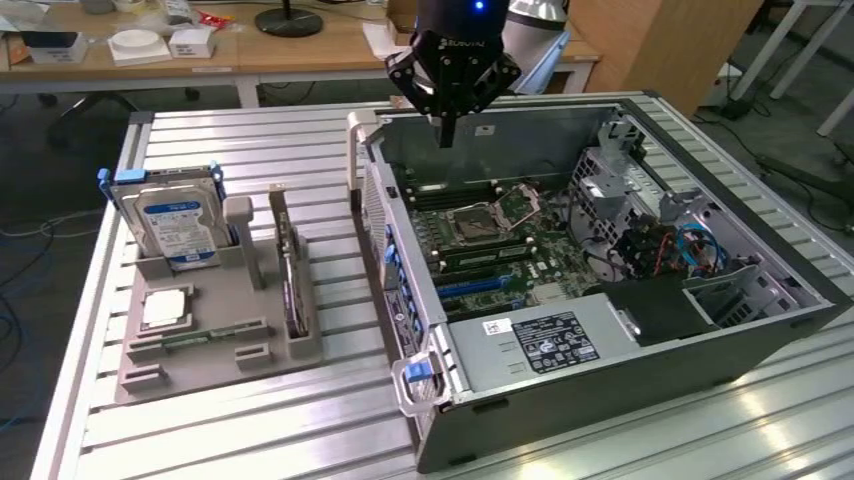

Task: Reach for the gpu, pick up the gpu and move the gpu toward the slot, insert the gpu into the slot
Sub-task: 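Reach for the gpu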

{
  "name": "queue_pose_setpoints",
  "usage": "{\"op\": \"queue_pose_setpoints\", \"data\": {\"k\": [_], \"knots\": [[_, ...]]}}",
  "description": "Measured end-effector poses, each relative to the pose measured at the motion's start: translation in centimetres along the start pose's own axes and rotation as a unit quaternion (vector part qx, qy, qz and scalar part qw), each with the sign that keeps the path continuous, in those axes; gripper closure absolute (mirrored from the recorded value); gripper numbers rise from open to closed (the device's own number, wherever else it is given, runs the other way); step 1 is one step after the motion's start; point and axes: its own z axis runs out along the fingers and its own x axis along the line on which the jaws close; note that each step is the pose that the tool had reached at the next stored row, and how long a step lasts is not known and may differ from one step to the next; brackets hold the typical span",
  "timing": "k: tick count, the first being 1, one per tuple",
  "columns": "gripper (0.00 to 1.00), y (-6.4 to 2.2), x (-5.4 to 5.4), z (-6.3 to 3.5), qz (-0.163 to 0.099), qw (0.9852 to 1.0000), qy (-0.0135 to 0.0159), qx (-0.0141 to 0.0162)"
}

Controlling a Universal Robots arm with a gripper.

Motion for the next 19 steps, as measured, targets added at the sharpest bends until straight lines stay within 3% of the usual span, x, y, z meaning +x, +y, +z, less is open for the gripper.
{"op": "queue_pose_setpoints", "data": {"k": [19], "knots": [[0.90, -0.23, 3.1, -0.08, 0.000, 1.0000, 0.0000, 0.0000]]}}
